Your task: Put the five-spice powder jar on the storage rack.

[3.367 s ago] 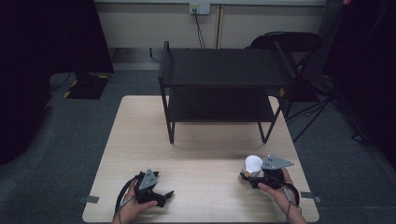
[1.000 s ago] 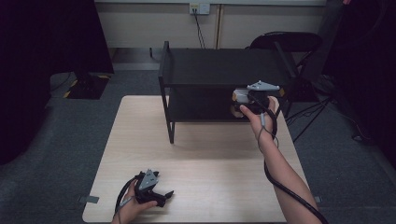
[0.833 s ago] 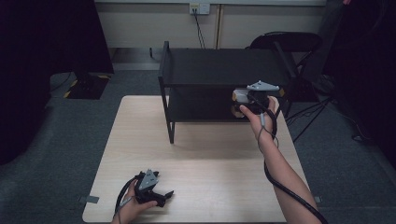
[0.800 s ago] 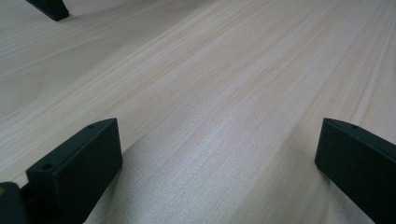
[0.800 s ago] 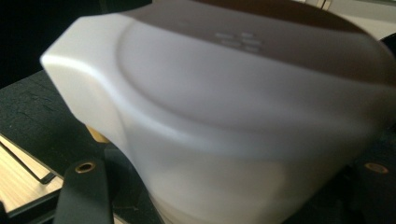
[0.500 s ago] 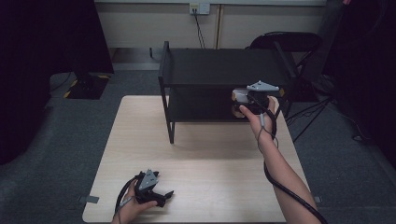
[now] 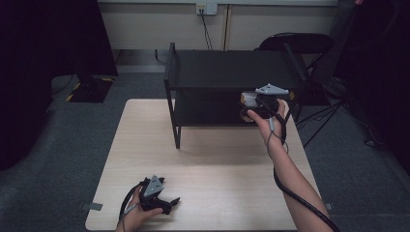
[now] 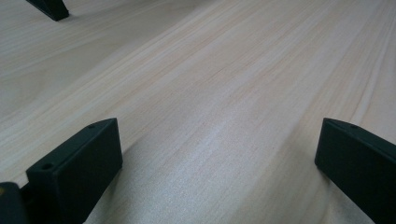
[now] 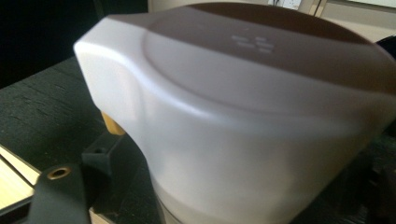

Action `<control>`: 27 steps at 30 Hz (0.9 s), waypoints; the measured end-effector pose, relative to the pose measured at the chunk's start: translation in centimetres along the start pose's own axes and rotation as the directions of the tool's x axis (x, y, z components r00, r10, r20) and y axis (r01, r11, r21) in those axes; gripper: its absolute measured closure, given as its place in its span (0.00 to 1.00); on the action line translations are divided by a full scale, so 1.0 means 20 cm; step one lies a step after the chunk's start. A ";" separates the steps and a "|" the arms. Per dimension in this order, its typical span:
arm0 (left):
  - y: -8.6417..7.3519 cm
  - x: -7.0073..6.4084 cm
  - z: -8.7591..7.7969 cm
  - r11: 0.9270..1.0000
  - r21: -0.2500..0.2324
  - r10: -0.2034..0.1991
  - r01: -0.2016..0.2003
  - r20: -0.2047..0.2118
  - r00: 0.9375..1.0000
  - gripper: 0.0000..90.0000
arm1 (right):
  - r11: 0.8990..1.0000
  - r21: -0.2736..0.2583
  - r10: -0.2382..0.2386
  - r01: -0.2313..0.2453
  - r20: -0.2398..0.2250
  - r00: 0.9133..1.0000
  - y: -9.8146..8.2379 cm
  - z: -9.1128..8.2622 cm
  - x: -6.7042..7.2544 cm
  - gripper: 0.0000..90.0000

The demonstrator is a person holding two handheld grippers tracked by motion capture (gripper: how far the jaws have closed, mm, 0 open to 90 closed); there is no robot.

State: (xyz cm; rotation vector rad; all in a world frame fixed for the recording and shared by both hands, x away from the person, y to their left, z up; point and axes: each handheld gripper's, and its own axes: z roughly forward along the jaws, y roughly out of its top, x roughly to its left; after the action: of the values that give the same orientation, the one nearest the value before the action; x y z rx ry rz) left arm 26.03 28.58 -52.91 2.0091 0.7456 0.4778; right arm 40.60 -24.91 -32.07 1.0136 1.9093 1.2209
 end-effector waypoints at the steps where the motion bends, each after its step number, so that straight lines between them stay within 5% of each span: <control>1: 0.00 0.00 0.00 1.000 0.000 0.000 0.000 0.000 1.000 0.00 | 1.000 0.000 0.000 0.000 0.000 1.000 0.00 0.00 0.00 0.20; 12: 0.00 0.00 0.00 1.000 -0.002 -0.001 0.001 0.000 1.000 0.00 | 1.000 -0.003 -0.008 0.008 -0.016 1.000 -0.04 -0.05 -0.02 0.07; 27: 0.00 0.00 0.00 1.000 0.000 0.000 0.000 0.000 1.000 0.00 | 1.000 -0.007 -0.004 0.004 -0.074 0.997 -0.17 -0.25 -0.09 0.00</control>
State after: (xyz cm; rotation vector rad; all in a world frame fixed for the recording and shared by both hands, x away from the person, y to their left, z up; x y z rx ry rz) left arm 26.04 28.59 -52.91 2.0088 0.7453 0.4776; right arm 36.52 -29.57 -33.17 0.9725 1.9612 1.2788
